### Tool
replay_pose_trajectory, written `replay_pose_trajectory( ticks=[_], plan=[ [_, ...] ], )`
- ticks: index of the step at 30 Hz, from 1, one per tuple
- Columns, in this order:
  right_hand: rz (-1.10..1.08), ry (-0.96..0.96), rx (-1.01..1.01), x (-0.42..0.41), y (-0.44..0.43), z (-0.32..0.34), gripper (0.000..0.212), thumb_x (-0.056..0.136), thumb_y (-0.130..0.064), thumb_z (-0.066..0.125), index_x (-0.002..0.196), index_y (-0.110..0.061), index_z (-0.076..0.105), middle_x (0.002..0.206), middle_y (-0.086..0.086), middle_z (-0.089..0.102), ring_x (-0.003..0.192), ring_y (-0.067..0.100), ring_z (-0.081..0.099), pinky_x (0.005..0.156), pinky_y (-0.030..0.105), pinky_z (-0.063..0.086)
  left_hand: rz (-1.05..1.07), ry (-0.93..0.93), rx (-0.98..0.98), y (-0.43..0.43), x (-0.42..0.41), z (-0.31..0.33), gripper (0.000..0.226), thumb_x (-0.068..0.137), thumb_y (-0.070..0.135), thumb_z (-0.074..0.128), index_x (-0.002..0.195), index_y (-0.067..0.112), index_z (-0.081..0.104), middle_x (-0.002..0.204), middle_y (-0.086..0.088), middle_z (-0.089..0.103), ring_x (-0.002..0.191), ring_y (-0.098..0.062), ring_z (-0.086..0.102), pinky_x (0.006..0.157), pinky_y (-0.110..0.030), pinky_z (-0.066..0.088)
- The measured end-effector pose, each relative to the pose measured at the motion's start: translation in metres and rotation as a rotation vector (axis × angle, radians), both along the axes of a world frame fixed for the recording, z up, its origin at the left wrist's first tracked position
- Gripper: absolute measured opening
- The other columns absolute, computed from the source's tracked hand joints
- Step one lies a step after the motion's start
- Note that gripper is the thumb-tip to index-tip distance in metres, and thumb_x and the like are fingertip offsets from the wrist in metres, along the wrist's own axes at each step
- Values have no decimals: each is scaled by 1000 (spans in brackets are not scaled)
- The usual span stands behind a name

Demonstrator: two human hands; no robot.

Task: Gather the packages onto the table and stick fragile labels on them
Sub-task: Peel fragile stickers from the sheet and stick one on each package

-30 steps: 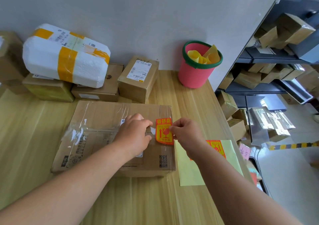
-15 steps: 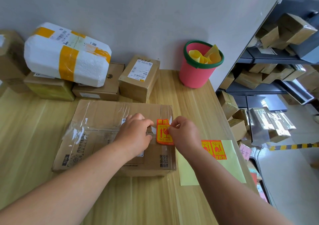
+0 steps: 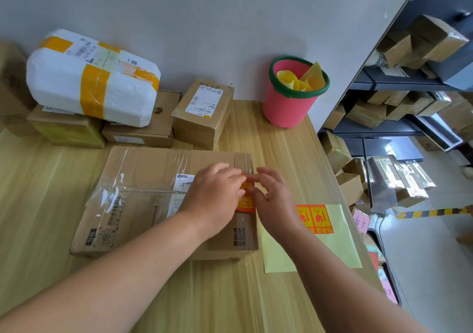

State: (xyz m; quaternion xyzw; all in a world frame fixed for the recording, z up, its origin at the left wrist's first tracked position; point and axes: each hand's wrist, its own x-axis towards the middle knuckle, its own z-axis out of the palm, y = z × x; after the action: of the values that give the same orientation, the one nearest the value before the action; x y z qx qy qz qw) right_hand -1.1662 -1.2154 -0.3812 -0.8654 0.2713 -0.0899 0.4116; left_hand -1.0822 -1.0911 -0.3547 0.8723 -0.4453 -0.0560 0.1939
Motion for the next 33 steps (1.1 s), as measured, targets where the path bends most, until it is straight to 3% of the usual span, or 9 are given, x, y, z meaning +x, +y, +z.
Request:
replay_pose_trajectory(
  ticks=[3, 9, 13, 16, 18, 21, 25, 31, 33],
  plan=[
    [47, 80, -25, -4, -2, -6, 36, 95, -29, 57, 130, -32, 57, 145, -9, 41, 134, 16, 35, 110, 34, 31, -72, -23, 171, 0, 0, -10, 49, 99, 38, 38, 145, 22, 35, 155, 8, 26, 144, -19, 14, 116, -37, 10],
    [51, 80, 36, -7, -2, -8, 40, 94, -33, 57, 133, -38, 53, 146, -8, 44, 135, 14, 38, 113, 37, 31, -109, -27, 249, 11, -1, -18, 56, 101, 41, 27, 152, 24, 12, 159, 10, 2, 147, -14, -5, 117, -34, -2],
    [170, 60, -243, -14, 5, -1, 44, 99, -29, 47, 143, -26, 44, 153, -8, 34, 144, 14, 22, 113, 26, 18, -110, -50, 211, 15, -6, -17, 58, 99, 44, 14, 152, 21, 10, 160, 6, -1, 147, -13, -7, 115, -29, -11],
    [257, 113, -356, -21, 14, -4, 53, 96, -42, 27, 142, -23, 45, 152, -6, 37, 145, 18, 21, 115, 33, 20, -148, -56, 238, 25, -14, -17, 76, 84, 46, -7, 152, 19, 12, 160, 3, 2, 147, -13, -6, 112, -29, -16],
    [270, 142, -413, -23, 14, -9, 65, 90, -49, 15, 142, -23, 46, 152, -6, 36, 145, 19, 23, 117, 37, 24, -147, -56, 266, 29, -17, -20, 65, 91, 43, -3, 152, 20, 6, 160, 5, -3, 146, -12, -10, 114, -31, -16],
    [290, 156, -445, -24, 12, -6, 71, 87, -52, 10, 143, -23, 43, 153, -6, 33, 146, 19, 20, 117, 38, 22, -134, -31, 275, 28, -17, -17, 53, 102, 36, 13, 152, 21, 3, 159, 6, -7, 146, -12, -12, 117, -34, -11],
    [312, 142, -467, -37, 14, 1, 67, 90, -51, 12, 145, -24, 41, 154, -9, 31, 147, 17, 14, 114, 30, 12, -188, -33, 248, 39, -20, -16, 78, 81, 50, -11, 152, 21, 3, 159, 7, -8, 141, -6, -20, 113, -28, -18],
    [357, 222, -476, -46, 20, -5, 68, 90, -51, 9, 150, -26, 30, 157, -11, 21, 148, 17, 12, 118, 37, 18, -205, -25, 300, 45, -22, -20, 86, 73, 58, -14, 151, 24, -4, 158, 9, -16, 141, -6, -25, 114, -31, -17],
    [363, 252, -476, -46, 20, -1, 73, 87, -56, 6, 151, -27, 24, 159, -12, 12, 148, 14, 4, 119, 36, 13, -212, -26, 309, 46, -23, -18, 89, 74, 68, -11, 151, 24, -6, 157, 9, -19, 140, -6, -26, 114, -31, -16]
  ],
)
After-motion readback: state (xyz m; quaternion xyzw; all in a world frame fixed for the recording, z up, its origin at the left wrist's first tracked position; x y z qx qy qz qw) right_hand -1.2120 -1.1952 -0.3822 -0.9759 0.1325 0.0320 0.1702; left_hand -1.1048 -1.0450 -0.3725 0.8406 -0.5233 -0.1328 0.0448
